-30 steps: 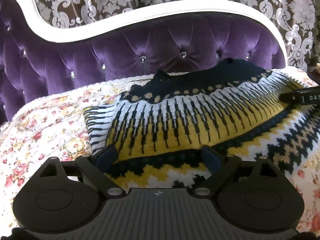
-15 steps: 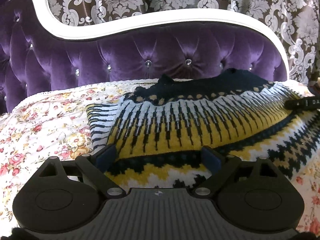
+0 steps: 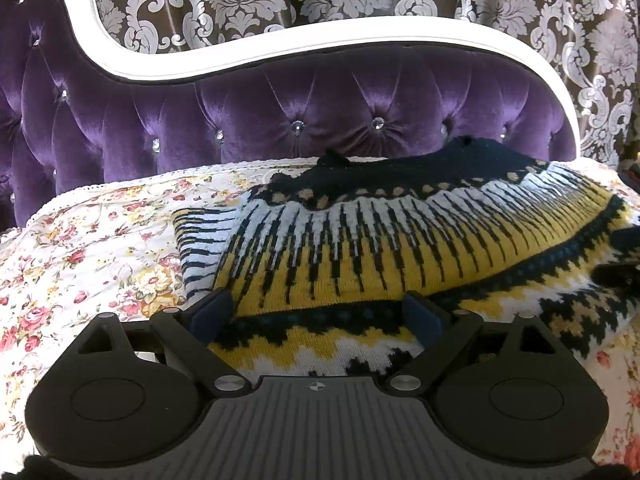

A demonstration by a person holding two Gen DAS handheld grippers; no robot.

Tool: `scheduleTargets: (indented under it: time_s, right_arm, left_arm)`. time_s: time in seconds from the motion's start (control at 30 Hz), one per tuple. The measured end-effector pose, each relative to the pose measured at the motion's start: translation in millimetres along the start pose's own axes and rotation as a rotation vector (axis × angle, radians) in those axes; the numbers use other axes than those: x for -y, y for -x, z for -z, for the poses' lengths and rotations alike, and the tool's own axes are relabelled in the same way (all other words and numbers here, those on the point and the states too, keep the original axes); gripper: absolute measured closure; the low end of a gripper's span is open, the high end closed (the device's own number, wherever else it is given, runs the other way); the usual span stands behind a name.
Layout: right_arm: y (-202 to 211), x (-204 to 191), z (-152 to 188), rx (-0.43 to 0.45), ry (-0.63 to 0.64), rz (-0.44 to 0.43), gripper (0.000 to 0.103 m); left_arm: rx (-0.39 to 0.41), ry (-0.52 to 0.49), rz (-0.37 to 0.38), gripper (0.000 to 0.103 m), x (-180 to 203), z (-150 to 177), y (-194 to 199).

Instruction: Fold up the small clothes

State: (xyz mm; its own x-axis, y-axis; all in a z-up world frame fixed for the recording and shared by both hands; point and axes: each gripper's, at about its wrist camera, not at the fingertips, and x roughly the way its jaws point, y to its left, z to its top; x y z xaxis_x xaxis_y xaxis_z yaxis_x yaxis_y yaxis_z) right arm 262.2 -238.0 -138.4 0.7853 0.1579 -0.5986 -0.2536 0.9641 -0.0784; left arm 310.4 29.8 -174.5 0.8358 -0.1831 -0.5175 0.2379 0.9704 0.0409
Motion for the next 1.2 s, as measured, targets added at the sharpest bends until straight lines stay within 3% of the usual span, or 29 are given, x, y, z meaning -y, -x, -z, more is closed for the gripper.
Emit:
scheduleTargets:
  time_s: [0.17, 0.3, 0.4, 0.47, 0.6, 0.73, 0.9, 1.2]
  right_arm:
    - [13, 19, 13, -0.025, -0.057, 0.022, 0.028]
    - [21, 32, 14, -0.027, -0.102, -0.005, 0.028]
    - [32, 44, 10, 0.054, -0.203, -0.044, 0.028]
    - [34, 52, 5, 0.102, -0.261, -0.020, 0.027]
    - [14, 69, -8, 0.091, -0.317, 0.021, 0.026]
    - [-12, 82, -9, 0.046, -0.327, 0.060, 0.027]
    - [-16, 72, -4, 0.050, -0.277, 0.096, 0.026]
    - [-16, 74, 1, 0.083, -0.286, 0.081, 0.025]
  left_arm:
    - [-0.001, -0.003, -0.002, 0.010, 0, 0, 0]
    - [-0.001, -0.006, -0.005, 0.010, 1, -1, -1]
    - [-0.001, -0.006, -0.005, 0.010, 1, -1, -1]
    - [-0.001, -0.009, -0.007, 0.010, 1, 0, -1]
    - [-0.002, -0.010, -0.006, 0.010, 1, -1, -1]
    - [-0.001, -0.012, -0.008, 0.010, 1, 0, -1]
    - [-0.001, -0.018, -0.013, 0.010, 2, -1, -1]
    - [-0.004, -0.040, -0.030, 0.009, 5, 0, -1]
